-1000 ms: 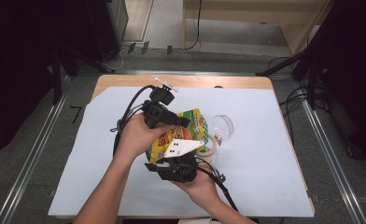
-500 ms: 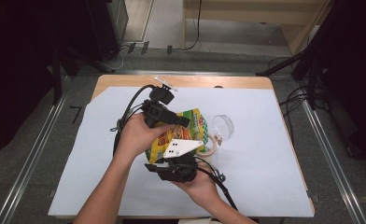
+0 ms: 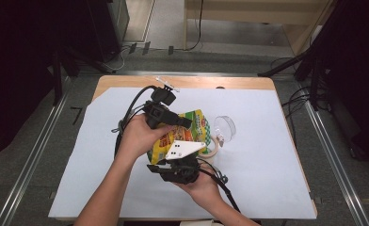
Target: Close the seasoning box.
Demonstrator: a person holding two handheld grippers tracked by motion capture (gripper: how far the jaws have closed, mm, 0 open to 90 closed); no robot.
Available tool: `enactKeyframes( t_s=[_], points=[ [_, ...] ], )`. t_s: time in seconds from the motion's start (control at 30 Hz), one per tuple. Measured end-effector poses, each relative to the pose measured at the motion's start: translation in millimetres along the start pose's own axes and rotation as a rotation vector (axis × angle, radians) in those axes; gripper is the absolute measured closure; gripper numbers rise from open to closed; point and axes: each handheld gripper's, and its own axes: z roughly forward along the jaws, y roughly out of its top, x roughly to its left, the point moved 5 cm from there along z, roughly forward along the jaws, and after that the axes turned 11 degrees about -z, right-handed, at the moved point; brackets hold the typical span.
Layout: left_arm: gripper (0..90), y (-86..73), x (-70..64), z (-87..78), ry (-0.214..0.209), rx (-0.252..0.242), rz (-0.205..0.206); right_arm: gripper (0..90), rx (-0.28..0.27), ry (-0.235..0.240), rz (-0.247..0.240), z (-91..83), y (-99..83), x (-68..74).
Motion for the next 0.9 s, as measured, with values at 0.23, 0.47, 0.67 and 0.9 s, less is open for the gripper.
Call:
enactKeyframes(
  t_s=[0.23, 0.47, 0.67, 0.9],
  points=[
    [78.6, -0.3, -0.9, -0.3, 0.002, -0.006, 0.003, 74.4, -0.003, -0.007, -0.006, 0.4, -0.5, -0.3],
    [78.6, -0.4, -0.5, -1.1, 0.009, -0.007, 0.004, 74.4, -0.002, -0.007, -0.008, 0.2, -0.3, 0.1],
    [78.6, -0.3, -0.5, -2.1, 0.008, -0.013, 0.005, 74.4, -0.001, -0.016, -0.018, -0.4, -0.1, -0.5],
    [78.7, -0.5, 0.0, -2.2, 0.013, -0.014, 0.004, 74.4, 0.002, -0.013, -0.016, -0.1, -0.3, -0.3]
  ],
)
